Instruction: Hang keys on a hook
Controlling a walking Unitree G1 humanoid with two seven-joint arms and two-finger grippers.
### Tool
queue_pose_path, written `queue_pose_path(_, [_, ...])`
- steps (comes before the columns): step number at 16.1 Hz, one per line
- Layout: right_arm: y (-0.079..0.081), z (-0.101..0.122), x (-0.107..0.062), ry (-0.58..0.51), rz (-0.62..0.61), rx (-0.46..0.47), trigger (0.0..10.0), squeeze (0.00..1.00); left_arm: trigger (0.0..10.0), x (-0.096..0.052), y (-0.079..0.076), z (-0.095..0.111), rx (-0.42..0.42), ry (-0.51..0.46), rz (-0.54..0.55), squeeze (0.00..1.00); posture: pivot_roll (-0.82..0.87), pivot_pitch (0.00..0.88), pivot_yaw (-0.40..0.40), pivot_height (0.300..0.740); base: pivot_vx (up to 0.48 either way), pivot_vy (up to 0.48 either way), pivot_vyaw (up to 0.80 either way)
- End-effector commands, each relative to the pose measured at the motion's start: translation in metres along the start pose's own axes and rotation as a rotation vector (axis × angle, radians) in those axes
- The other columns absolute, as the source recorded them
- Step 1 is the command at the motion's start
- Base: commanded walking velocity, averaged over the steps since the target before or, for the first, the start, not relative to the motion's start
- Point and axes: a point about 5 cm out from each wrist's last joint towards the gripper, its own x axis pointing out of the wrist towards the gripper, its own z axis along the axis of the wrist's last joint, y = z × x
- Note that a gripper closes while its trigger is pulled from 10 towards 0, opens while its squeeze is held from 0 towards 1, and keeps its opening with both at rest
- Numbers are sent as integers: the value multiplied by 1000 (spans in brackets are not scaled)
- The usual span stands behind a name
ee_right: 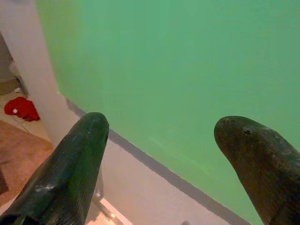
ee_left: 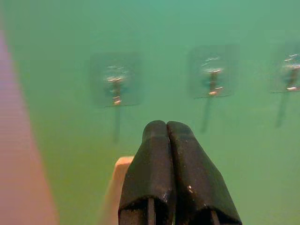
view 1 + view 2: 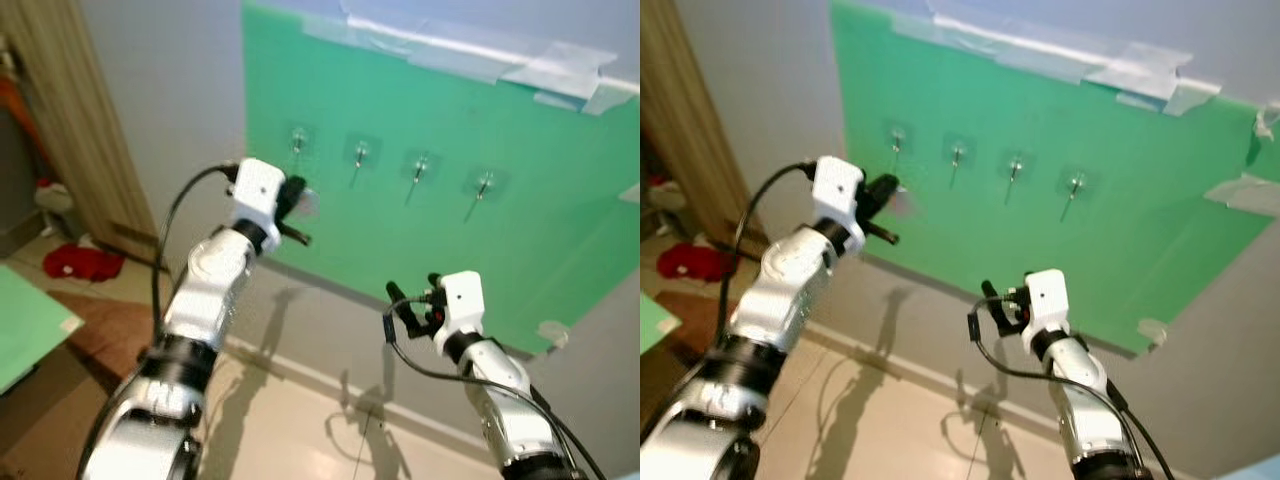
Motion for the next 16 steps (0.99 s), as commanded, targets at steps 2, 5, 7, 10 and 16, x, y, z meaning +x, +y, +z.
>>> queue_pose_path(2, [-2,0,0,-2,-11,-11,10000,0,0,3,14,1,-69,-6,85,400,-42,0,-55,736,0,0,0])
queue_pose_path(5, [-4,0,-2,-3,-24,-10,10000,0,0,2,26,-8,-108,24,164,408,-50,0,-49,736,0,0,0])
queue_pose_path(7, [-4,0,-3,-8,-30,-10,10000,0,0,5,23,-5,-86,9,136,424,-52,0,-45,736,306,369,0])
queue_pose_path(10, [-3,-1,-3,7,-27,-10,10000,0,0,5,19,-3,-80,-14,115,420,-51,0,-43,736,267,399,-223])
queue_pose_path(16, [10,6,-26,-44,107,-57,10000,0,0,6,19,-3,-15,-4,97,396,-48,0,-46,722,0,141,-184])
